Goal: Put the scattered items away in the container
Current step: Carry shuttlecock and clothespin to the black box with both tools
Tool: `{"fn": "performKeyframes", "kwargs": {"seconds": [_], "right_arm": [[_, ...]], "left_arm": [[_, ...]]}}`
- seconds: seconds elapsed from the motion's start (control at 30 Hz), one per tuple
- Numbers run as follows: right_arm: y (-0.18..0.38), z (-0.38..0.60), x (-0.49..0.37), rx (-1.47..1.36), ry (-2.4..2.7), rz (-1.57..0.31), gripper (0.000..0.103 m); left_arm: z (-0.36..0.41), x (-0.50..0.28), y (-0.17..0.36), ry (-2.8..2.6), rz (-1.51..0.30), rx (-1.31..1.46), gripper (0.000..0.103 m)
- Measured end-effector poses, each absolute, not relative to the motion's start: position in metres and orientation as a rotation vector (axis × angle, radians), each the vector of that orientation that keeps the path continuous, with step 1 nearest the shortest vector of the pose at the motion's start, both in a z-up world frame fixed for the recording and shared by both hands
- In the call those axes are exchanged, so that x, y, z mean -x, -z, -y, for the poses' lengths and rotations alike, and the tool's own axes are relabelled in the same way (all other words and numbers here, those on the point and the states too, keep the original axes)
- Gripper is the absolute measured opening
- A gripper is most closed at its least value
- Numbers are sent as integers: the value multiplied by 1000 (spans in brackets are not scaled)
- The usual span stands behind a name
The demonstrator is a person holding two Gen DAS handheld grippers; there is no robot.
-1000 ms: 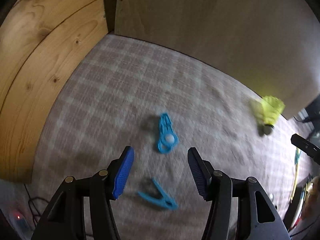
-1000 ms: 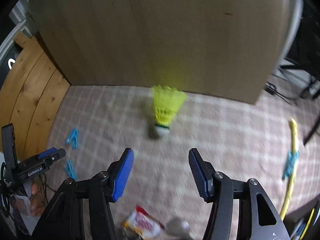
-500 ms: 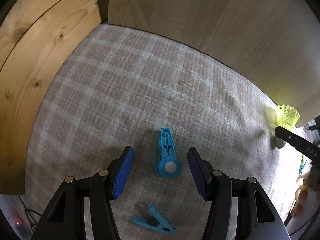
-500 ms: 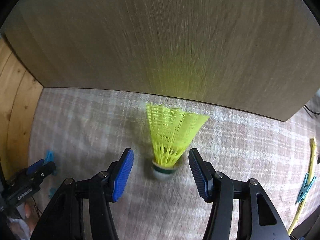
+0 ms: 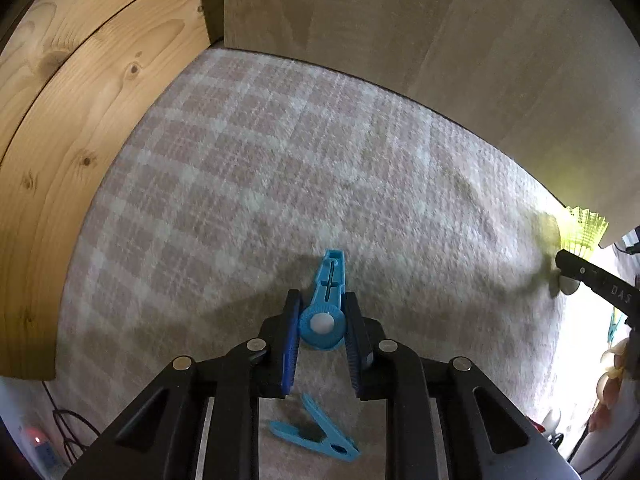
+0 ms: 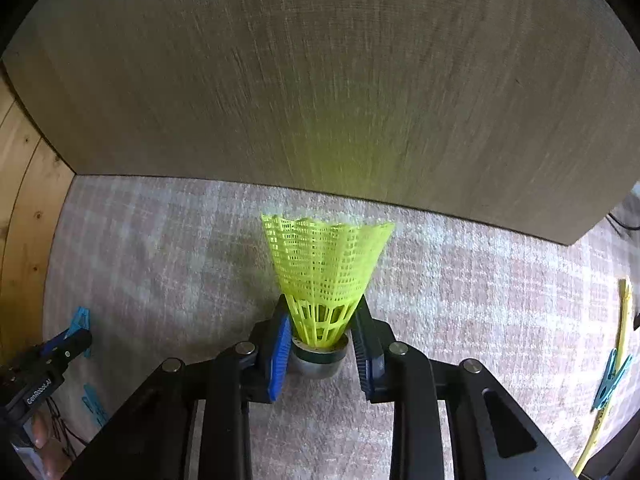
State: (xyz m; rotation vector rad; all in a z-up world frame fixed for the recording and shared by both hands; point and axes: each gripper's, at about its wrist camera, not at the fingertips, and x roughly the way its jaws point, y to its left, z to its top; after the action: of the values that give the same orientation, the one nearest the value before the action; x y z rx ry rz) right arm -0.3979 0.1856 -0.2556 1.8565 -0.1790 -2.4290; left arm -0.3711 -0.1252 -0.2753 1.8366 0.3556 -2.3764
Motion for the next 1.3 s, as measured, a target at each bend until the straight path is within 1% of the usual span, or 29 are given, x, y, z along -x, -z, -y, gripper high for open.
{"fn": "performKeyframes", "kwargs": {"seconds": [0.23,0.33,0.5,0.67,0.8,0.93,1.1,1.3], "right_arm": [[239,-200,351,-1813,2426,235,25],[221,-212,319,-1760,2440,258,25],[186,-233,273,-1668,2476,361,25],[148,-273,220,-1585,2550,452,25],[137,-310,177,-1560,2612,517,25],[129,-362,127,-1559,2702,583,25],[123,-440,57,-1579,2804,734,25],[127,-520,-19,-1628,2911,930,25]], "left_arm": [[103,343,254,2449,-310,-1821,22],[86,328,236,2501,-273,-1810,22],[49,309,200,2608,-199,-1787,22],[-15,276,170,2746,-111,-1801,22],[-77,259,156,2847,-44,-1842,22],[-155,223,141,2926,20,-1920,22],[-247,199,149,2990,98,-2048,22],[-341,194,170,3033,189,-2197,22]]}}
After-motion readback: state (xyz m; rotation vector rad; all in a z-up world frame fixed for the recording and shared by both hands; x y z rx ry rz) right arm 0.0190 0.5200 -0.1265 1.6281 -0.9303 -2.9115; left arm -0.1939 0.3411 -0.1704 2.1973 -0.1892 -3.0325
